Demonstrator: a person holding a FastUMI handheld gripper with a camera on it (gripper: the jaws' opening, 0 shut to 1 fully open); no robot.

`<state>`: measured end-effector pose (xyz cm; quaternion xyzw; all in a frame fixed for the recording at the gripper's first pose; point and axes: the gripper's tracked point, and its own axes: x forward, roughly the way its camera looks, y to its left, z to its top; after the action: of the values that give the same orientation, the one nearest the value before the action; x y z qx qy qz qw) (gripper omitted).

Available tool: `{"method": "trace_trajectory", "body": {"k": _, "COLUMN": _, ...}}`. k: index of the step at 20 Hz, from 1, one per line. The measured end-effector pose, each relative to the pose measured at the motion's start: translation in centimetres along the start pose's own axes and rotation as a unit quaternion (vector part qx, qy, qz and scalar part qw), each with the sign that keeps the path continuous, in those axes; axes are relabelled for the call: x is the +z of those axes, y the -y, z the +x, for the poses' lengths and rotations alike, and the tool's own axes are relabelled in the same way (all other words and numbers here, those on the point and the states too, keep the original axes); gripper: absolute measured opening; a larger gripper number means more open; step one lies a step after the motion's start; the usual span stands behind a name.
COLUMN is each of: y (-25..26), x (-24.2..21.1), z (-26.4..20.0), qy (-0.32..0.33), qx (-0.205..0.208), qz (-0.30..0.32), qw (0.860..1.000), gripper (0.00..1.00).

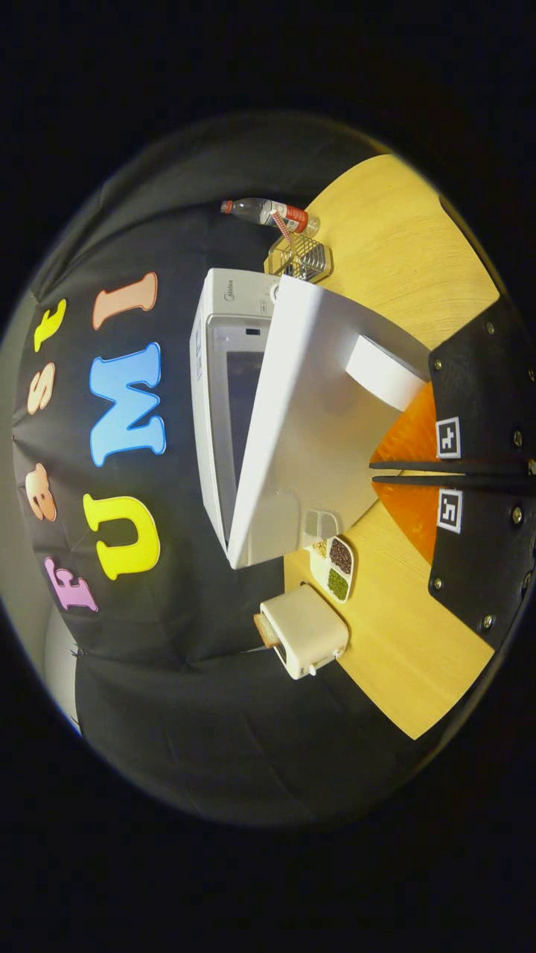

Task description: Open the microwave, put the food inside, and close the microwave door.

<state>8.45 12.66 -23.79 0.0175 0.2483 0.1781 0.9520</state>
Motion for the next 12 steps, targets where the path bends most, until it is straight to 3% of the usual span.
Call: {"method": "trace_trajectory", "body": {"k": 12, "y": 5.9, "x": 3.3, "z": 4.7, "qy": 0.01, "qx": -0.045, "qz": 0.019, "qw": 0.999, "gripper": 0.01}}
